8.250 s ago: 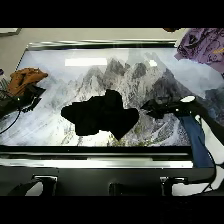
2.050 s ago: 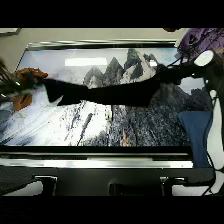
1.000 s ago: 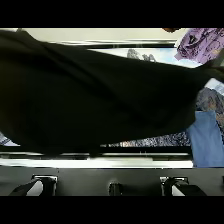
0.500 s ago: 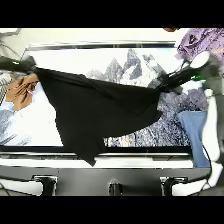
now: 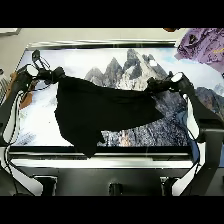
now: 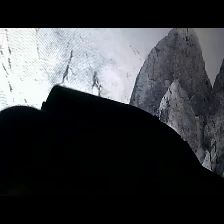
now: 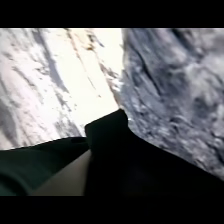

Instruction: Fold the clothes and pants, and hang the long-sleeved shirts on hangers.

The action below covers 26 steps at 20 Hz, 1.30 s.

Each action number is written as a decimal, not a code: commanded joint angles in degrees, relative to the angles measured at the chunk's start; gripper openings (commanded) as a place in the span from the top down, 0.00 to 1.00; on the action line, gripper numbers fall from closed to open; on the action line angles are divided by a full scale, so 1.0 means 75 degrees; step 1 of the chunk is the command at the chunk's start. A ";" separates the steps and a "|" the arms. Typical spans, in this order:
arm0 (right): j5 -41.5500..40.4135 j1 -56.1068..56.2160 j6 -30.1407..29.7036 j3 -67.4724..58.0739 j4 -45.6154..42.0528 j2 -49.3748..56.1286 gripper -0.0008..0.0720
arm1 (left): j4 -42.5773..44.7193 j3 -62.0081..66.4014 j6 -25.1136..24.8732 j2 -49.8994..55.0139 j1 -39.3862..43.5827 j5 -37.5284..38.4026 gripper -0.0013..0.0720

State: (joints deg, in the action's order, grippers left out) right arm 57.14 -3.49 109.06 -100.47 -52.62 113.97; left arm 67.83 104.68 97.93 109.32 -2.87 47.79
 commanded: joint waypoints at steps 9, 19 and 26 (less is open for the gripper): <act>0.3946 -0.2253 -0.3389 0.0152 -0.1827 -0.1588 0.30 | 0.0221 -0.0516 -0.0836 -0.2101 -0.2142 0.4619 0.23; 0.2917 -0.2401 -0.4299 0.2567 -0.1017 -0.1574 0.30 | 0.0224 -0.3800 -0.0831 -0.3439 -0.2605 0.3969 0.23; 0.2658 -0.1903 -0.4331 0.3037 -0.0647 -0.1419 0.33 | 0.0219 -0.3812 -0.0425 -0.3448 -0.2617 0.4025 0.24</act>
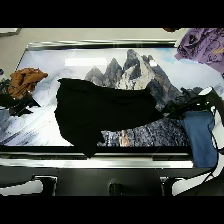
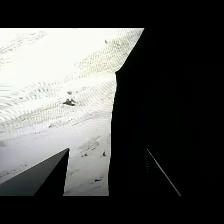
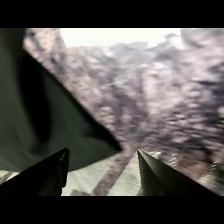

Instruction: Fold the clothes and pants, and hang the long-sleeved shirts on hangers.

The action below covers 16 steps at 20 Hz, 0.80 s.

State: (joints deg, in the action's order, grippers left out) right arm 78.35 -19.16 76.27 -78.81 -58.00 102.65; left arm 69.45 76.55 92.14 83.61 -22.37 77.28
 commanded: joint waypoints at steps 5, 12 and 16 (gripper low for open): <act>0.0012 0.0440 0.0204 0.0160 0.0055 0.0192 0.77 | -0.1014 -0.1061 -0.0137 -0.0606 -0.0659 -0.0251 0.23; -0.0093 0.0440 0.0350 0.0160 0.0058 -0.0353 0.94 | -0.2812 -0.5555 -0.1702 -0.2229 -0.1105 -0.1859 0.24; -0.0093 0.0440 0.0501 0.0160 0.0052 -0.0717 0.94 | -0.3468 -0.6499 -0.2119 -0.2218 -0.0527 -0.2748 0.24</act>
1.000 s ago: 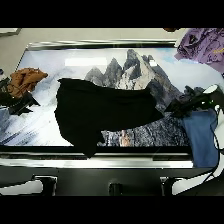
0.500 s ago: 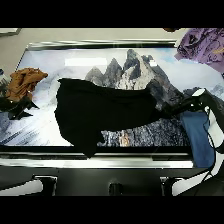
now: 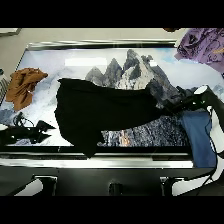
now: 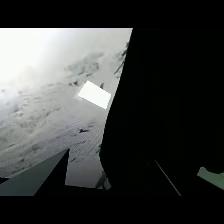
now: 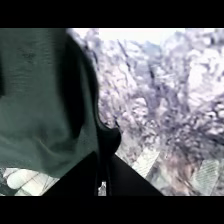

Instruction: Fold the clothes and pants, and hang the long-sleeved shirts on hangers.

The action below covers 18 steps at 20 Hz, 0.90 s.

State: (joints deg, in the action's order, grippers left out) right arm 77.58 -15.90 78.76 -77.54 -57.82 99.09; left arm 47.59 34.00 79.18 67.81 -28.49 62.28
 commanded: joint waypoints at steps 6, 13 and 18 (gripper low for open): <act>0.0070 0.0006 0.0309 -0.0009 0.0044 -0.0501 0.94 | -0.0769 -0.0871 -0.0393 0.0152 0.1291 -0.1524 0.24; 0.0216 0.0017 0.0385 -0.0009 0.0256 -0.0962 0.94 | -0.1553 -0.0600 -0.0452 0.0583 0.1932 -0.1950 0.96; -0.0877 0.0766 0.0154 -0.0542 0.0679 -0.1801 0.95 | -0.1515 0.1845 -0.0262 0.0303 0.1958 -0.1253 0.97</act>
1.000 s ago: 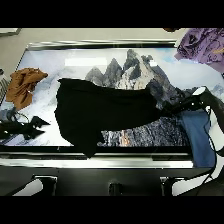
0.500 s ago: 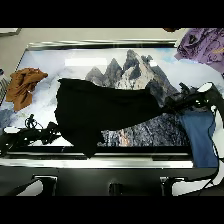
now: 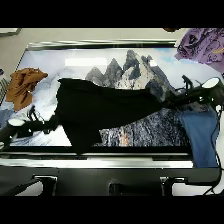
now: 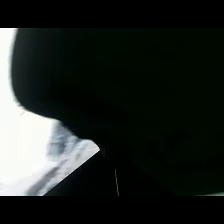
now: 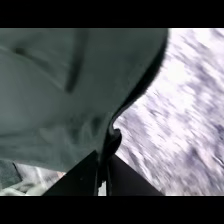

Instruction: Fold the clothes and pants, and hang the long-sleeved shirts on hangers.

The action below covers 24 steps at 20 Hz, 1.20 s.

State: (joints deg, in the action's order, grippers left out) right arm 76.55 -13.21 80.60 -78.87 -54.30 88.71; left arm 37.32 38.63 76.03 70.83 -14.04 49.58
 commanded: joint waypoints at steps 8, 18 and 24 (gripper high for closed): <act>-0.1026 0.1154 0.0982 -0.5525 -0.1609 -0.1271 0.95 | 0.3506 0.8865 0.1853 -0.0137 0.0026 0.2573 0.97; -0.0125 0.1154 0.2017 -0.5590 -0.3348 -0.5179 0.95 | 0.5278 1.0054 0.3144 -0.2981 0.0026 0.3815 0.96; 0.0073 0.1154 0.2728 -0.5053 -0.3538 -0.4587 0.95 | 0.5319 0.9591 0.3325 -0.2696 0.0029 0.4054 0.96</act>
State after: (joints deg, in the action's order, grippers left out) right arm 75.79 -4.60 97.78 -119.15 -79.53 52.23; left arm 76.27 112.46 100.14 49.50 -13.85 78.39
